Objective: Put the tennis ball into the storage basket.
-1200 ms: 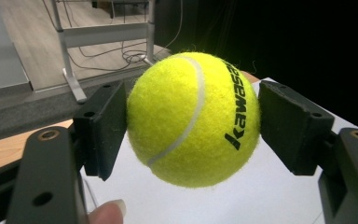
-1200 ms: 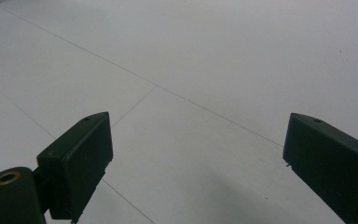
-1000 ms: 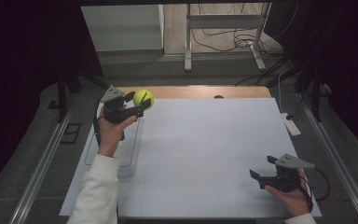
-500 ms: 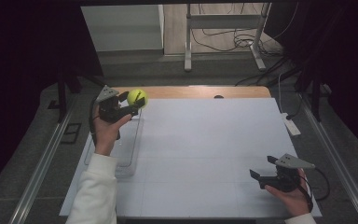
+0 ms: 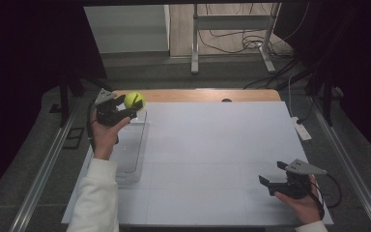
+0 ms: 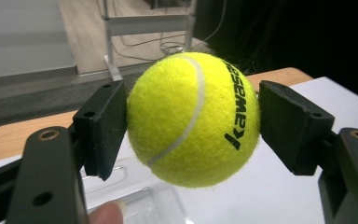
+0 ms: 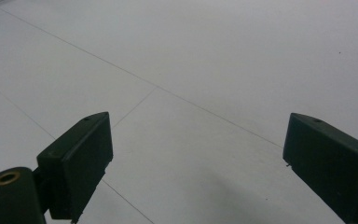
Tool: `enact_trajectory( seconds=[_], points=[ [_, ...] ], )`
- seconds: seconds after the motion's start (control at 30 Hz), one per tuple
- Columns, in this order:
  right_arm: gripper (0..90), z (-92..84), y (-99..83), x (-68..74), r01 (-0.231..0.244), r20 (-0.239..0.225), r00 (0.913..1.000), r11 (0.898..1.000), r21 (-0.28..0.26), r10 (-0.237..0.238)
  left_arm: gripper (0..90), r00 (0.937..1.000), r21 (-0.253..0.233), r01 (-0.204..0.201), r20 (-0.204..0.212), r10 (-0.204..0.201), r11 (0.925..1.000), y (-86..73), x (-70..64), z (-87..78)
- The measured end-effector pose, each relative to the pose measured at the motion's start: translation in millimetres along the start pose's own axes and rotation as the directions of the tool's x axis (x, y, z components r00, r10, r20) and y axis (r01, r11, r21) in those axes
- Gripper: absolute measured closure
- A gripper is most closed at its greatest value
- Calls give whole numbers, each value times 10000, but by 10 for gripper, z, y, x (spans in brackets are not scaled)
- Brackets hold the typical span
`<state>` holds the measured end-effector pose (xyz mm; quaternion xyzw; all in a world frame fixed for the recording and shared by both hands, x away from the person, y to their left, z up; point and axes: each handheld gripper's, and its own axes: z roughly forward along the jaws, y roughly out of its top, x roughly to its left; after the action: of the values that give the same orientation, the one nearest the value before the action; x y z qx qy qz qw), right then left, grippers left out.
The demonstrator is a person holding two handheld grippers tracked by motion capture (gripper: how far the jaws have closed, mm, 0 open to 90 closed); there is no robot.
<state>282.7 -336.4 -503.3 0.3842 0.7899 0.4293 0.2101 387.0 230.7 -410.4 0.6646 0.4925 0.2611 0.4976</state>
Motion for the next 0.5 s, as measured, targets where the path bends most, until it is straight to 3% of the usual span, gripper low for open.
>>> enact_trajectory(
  seconds=[0.5],
  points=[
    [88,5,-2,-2,1,-10,10000,10000,19,-1,277,9958,525,307,-872,-260,9981,-97,268,27]
  ],
)
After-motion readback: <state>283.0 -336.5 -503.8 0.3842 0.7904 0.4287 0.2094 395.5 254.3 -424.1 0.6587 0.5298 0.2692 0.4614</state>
